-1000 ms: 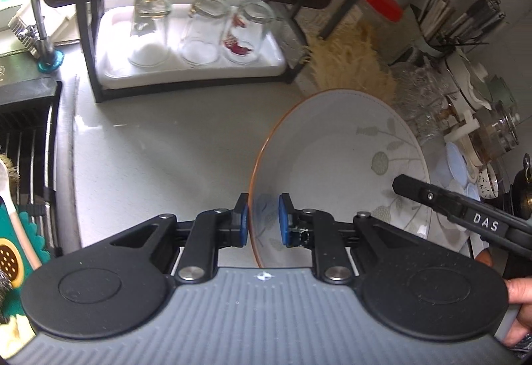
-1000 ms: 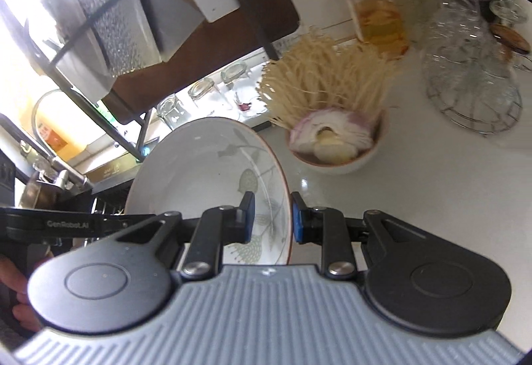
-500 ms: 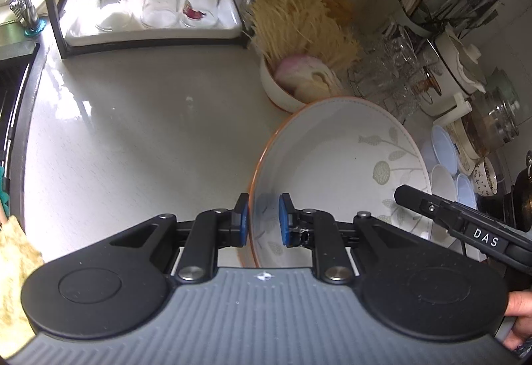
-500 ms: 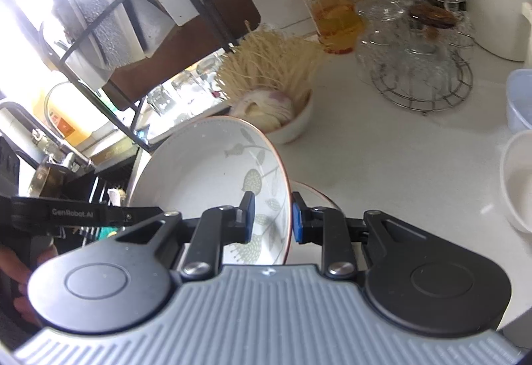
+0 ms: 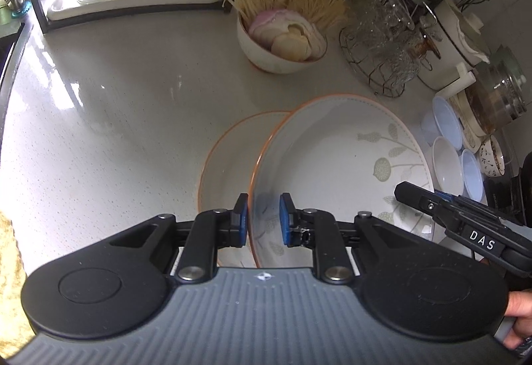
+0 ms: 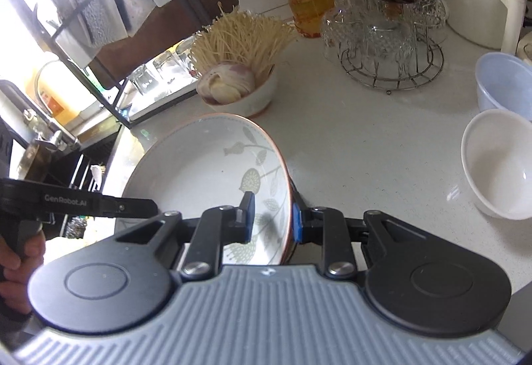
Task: Organize plates and bowls
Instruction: 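Lower the held plate onto the other white plate with both grippers, then open both grippers and lift them off the stacked plates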
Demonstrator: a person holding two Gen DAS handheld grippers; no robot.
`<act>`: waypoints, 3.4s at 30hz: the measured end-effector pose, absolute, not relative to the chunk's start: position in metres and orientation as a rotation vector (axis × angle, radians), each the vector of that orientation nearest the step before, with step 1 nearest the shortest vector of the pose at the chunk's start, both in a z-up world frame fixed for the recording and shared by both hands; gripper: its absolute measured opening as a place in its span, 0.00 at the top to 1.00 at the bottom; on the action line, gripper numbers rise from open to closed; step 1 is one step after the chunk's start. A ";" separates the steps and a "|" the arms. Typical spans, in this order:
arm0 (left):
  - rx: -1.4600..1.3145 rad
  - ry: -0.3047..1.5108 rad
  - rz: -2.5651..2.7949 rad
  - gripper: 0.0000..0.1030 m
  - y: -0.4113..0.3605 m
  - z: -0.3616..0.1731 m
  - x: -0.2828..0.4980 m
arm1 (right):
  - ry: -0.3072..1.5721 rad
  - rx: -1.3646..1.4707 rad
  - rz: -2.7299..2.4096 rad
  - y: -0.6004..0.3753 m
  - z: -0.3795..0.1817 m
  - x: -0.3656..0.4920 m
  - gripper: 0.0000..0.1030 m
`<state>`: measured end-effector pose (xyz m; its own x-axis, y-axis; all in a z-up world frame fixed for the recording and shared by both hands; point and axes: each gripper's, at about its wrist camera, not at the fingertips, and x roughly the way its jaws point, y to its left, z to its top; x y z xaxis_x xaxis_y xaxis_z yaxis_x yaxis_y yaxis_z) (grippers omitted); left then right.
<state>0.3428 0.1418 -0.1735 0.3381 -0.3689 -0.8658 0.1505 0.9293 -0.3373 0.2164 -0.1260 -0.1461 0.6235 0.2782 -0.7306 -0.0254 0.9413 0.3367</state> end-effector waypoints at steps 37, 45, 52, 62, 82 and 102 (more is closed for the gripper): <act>-0.096 1.237 -0.326 0.71 0.114 -0.205 0.360 | 0.928 0.275 0.089 -0.123 -0.177 0.228 0.74; -0.137 1.233 -0.324 0.70 0.123 -0.214 0.360 | 0.936 0.296 0.101 -0.121 -0.180 0.231 0.74; -0.173 1.223 -0.315 0.70 0.133 -0.211 0.362 | 0.977 0.318 0.117 -0.118 -0.190 0.237 0.74; -0.241 1.233 -0.327 0.70 0.149 -0.205 0.365 | 0.990 0.287 0.110 -0.108 -0.195 0.247 0.74; -0.274 1.289 -0.350 0.62 0.160 -0.199 0.354 | 0.971 0.339 0.112 -0.106 -0.201 0.256 0.64; -0.272 1.210 -0.341 0.56 0.174 -0.173 0.335 | 0.951 0.345 0.104 -0.109 -0.189 0.248 0.62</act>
<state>0.3349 0.1739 -0.1729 0.3130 -0.3975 -0.8625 0.1110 0.9173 -0.3825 0.2482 -0.1094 -0.1891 0.5808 0.2375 -0.7787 0.0634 0.9404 0.3341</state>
